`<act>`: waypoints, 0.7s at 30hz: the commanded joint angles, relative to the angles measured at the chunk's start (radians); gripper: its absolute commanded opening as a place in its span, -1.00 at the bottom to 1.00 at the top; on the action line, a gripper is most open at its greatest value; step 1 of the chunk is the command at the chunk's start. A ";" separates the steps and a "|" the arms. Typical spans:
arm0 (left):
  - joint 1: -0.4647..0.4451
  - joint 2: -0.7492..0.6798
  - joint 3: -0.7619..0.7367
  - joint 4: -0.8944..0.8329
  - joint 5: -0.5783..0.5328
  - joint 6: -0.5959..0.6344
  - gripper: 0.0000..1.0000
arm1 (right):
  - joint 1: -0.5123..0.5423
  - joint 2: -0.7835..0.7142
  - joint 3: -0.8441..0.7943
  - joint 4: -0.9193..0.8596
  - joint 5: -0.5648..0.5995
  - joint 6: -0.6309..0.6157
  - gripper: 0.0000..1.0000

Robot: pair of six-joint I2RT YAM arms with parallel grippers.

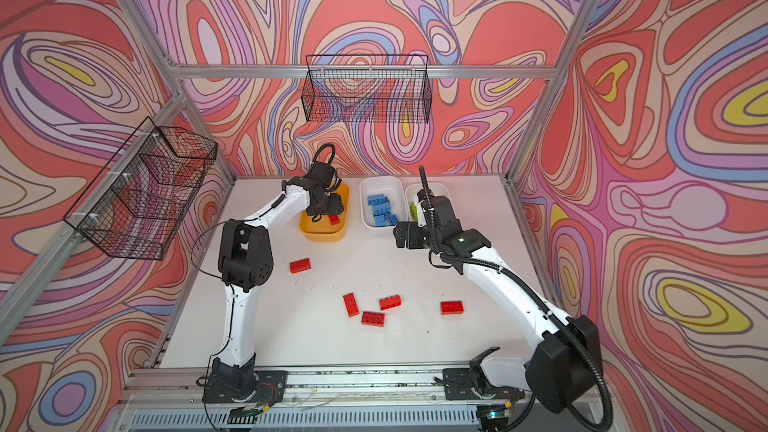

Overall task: Sort the legos into containers by color
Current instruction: 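Lower the red brick into the yellow tray and open the left gripper, then move the left gripper to the red 2x4 brick beside the yellow tray and grasp it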

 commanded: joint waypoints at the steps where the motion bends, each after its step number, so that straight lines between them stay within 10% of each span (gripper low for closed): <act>1: -0.008 -0.081 -0.101 0.029 0.026 -0.043 0.41 | 0.001 0.004 0.007 0.024 -0.014 -0.010 0.96; 21: -0.131 -0.266 -0.424 0.103 0.014 -0.106 0.20 | 0.002 -0.157 -0.043 -0.065 -0.007 0.080 0.96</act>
